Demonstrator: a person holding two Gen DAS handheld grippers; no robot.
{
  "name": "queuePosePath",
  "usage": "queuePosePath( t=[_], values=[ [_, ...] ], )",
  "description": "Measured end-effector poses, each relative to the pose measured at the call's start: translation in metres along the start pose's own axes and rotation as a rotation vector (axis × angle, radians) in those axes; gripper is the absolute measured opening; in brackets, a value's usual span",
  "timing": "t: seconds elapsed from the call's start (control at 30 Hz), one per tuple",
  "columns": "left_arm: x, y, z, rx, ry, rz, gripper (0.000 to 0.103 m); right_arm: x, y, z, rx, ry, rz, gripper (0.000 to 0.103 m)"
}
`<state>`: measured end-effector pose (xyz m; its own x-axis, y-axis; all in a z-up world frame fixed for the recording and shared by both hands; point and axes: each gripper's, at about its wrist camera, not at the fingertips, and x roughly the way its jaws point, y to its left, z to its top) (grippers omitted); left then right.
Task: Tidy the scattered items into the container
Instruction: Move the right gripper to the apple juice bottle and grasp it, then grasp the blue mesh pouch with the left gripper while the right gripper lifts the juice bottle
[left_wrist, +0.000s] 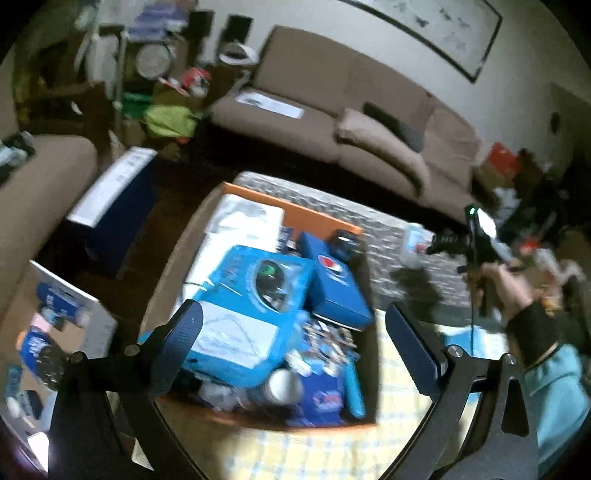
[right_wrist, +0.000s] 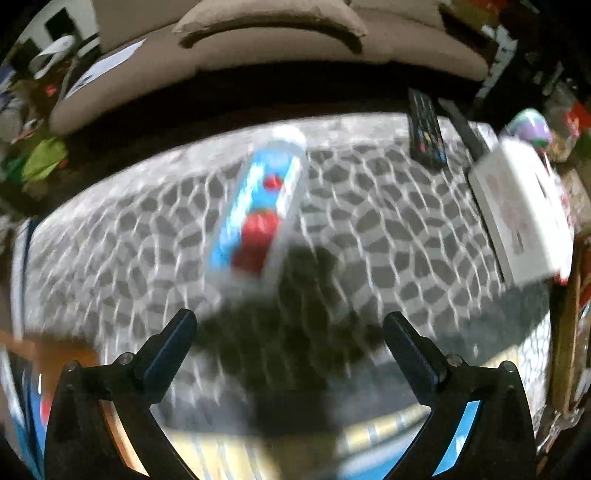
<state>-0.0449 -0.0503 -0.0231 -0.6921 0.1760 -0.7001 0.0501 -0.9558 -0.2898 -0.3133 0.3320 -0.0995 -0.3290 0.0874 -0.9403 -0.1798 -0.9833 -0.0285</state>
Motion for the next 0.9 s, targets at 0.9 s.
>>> queuePosePath(
  t=[0.9],
  values=[
    [-0.012, -0.077, -0.016, 0.201, -0.066, 0.001, 0.099, -0.147, -0.147, -0.151, 0.011, -0.249, 0.139, 0.062]
  ],
)
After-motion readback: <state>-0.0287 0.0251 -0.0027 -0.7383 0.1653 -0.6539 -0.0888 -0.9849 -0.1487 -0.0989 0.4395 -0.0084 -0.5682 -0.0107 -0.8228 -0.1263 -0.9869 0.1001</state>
